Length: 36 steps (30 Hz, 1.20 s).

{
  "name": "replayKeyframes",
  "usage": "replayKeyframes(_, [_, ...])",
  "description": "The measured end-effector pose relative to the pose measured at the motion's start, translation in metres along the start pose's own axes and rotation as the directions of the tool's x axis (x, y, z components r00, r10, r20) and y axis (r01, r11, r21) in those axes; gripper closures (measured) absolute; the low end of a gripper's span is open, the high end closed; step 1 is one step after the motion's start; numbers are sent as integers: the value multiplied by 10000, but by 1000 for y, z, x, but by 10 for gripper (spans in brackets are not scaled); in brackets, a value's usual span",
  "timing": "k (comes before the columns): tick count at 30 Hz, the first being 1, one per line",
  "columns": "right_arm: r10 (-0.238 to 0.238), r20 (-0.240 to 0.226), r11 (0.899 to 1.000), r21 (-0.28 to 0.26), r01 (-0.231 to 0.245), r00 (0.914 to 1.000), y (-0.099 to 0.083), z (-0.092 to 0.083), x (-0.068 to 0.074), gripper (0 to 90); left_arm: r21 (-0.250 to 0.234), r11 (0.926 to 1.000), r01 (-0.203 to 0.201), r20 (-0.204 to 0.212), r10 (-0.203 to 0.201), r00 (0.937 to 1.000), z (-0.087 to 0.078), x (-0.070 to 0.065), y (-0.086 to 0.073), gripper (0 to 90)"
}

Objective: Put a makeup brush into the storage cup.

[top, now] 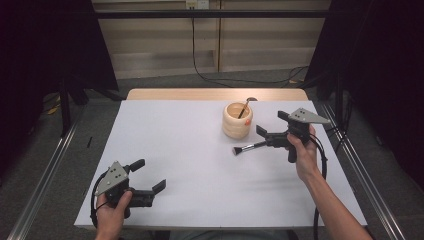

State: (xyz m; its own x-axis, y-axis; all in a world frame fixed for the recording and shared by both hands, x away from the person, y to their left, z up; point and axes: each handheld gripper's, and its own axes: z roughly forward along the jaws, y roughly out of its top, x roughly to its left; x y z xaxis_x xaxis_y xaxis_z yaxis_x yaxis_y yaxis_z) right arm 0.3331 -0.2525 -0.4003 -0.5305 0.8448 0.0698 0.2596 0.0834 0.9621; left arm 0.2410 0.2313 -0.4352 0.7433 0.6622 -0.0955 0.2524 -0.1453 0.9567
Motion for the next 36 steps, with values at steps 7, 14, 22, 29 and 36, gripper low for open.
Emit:
replayKeyframes(7, [-43, -63, 9999, 129, 44, 10000, -4, -20, 8, 0, -52, 10000, -43, 38, 43, 10000, 0, -3, 1, 12])
replayKeyframes(14, [-20, -228, 9999, 99, 23, 9997, -12, -43, 9, 0, 6, 10000, -30, 31, 30, 10000, 1, -3, 0, 13])
replayKeyframes(22, [63, -136, 10000, -22, -64, 9999, -24, -67, 15, 1, -64, 10000, 21, 19, -21, 10000, 0, -4, 0, 13])
replayKeyframes(29, [22, 100, 10000, 1, -22, 9999, -35, -86, 19, 6, -254, 9997, 26, -11, -27, 10000, -1, -6, 2, 13])
replayKeyframes(36, [24, 181, 9999, -171, -21, 9998, -41, -108, 25, 7, -278, 9996, 5, -30, -6, 10000, -1, -6, 2, 12])
